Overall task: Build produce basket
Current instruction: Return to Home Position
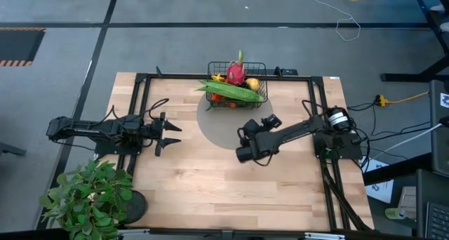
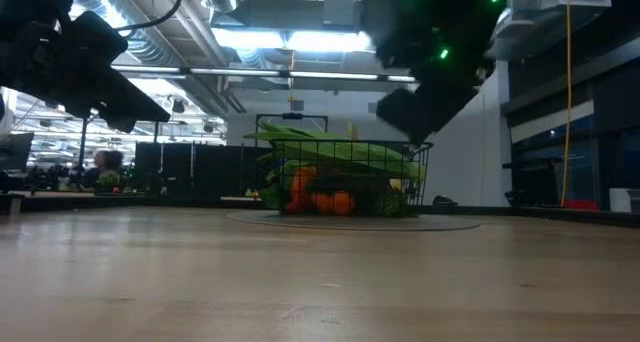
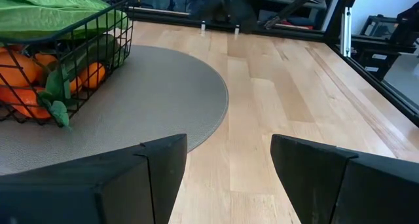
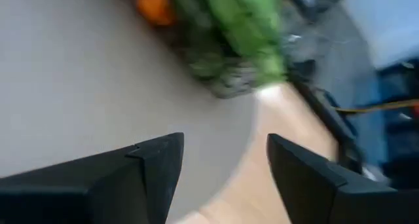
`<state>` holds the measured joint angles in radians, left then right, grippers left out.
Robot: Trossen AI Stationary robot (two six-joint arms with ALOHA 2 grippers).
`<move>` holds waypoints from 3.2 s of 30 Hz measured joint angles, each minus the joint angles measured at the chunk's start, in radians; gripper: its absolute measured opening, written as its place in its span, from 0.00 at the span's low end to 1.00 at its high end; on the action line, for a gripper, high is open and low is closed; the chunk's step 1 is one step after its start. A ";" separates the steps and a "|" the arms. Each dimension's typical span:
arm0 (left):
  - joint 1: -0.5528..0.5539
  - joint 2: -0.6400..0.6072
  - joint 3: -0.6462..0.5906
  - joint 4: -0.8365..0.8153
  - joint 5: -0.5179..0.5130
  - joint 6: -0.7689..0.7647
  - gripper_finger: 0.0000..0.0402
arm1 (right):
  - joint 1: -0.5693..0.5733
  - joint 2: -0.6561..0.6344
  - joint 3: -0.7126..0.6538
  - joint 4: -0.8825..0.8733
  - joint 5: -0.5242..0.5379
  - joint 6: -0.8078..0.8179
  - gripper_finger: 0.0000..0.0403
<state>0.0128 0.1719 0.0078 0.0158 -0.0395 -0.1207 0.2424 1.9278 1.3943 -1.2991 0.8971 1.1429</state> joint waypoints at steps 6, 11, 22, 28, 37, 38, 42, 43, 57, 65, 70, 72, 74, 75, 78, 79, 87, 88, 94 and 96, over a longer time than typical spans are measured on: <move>0.000 0.000 0.000 0.000 0.000 0.000 0.53 | -0.061 0.001 -0.149 0.564 -0.196 -0.523 0.55; 0.000 0.000 0.000 0.000 0.000 0.000 0.53 | -0.123 0.001 -0.265 1.103 -0.615 -0.962 0.55; 0.000 0.000 0.000 0.000 0.000 0.000 0.53 | -0.140 0.000 -0.352 1.496 -0.906 -1.316 0.55; 0.000 0.000 0.000 0.000 0.000 0.000 0.53 | -0.150 0.000 -0.352 1.539 -0.906 -1.410 0.55; 0.000 0.000 0.000 0.000 0.000 0.000 0.53 | -0.149 0.000 -0.389 1.576 -0.941 -1.388 0.55; 0.000 0.000 0.000 0.000 0.000 0.000 0.53 | -0.149 0.000 -0.409 1.607 -0.945 -1.384 0.55; 0.000 0.000 0.000 0.000 0.000 0.000 0.53 | -0.149 0.000 -0.506 1.770 -0.945 -1.346 0.55; 0.000 0.000 0.000 0.000 0.000 0.000 0.53 | -0.148 0.000 -0.529 1.800 -0.945 -1.328 0.55; 0.000 0.000 0.000 0.000 0.000 0.000 0.53 | -0.046 0.000 -0.651 1.829 -0.933 -1.141 0.55; 0.000 0.000 0.000 0.000 0.000 0.000 0.53 | 0.003 -0.003 -0.690 1.872 -0.927 -1.125 0.55; 0.000 0.000 0.000 0.000 0.000 0.000 0.53 | 0.022 -0.001 -0.710 1.927 -0.929 -1.068 0.55; 0.000 0.000 0.000 0.000 0.000 0.000 0.53 | 0.024 -0.001 -0.710 1.921 -0.930 -1.061 0.55; 0.000 0.000 0.000 0.000 0.000 0.000 0.53 | 0.024 -0.001 -0.709 1.913 -0.932 -1.068 0.55; 0.000 0.000 0.000 0.000 0.000 0.000 0.53 | 0.024 -0.001 -0.709 1.911 -0.932 -1.069 0.55; 0.000 0.000 0.000 0.000 0.000 0.000 0.53 | 0.024 -0.001 -0.709 1.910 -0.932 -1.069 0.55; 0.000 0.000 0.000 0.000 0.000 0.000 0.53 | 0.024 -0.001 -0.709 1.910 -0.932 -1.069 0.55; 0.000 0.000 0.000 0.000 0.000 0.000 0.53 | 0.004 -0.020 -0.711 1.884 -0.951 -1.024 0.55; 0.000 0.000 0.000 0.000 0.000 0.000 0.53 | -0.004 -0.037 -0.715 1.859 -0.955 -1.007 0.55; 0.000 0.000 0.000 0.000 0.000 0.000 0.53 | -0.040 -0.251 -0.796 1.787 -0.939 -1.078 0.55; 0.000 0.000 0.000 0.000 0.000 0.000 0.53 | -0.043 -0.333 -0.847 1.786 -0.912 -1.098 0.55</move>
<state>0.0128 0.1715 0.0078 0.0158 -0.0398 -0.1207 0.1994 1.5951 0.5473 0.4870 -0.0145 0.0454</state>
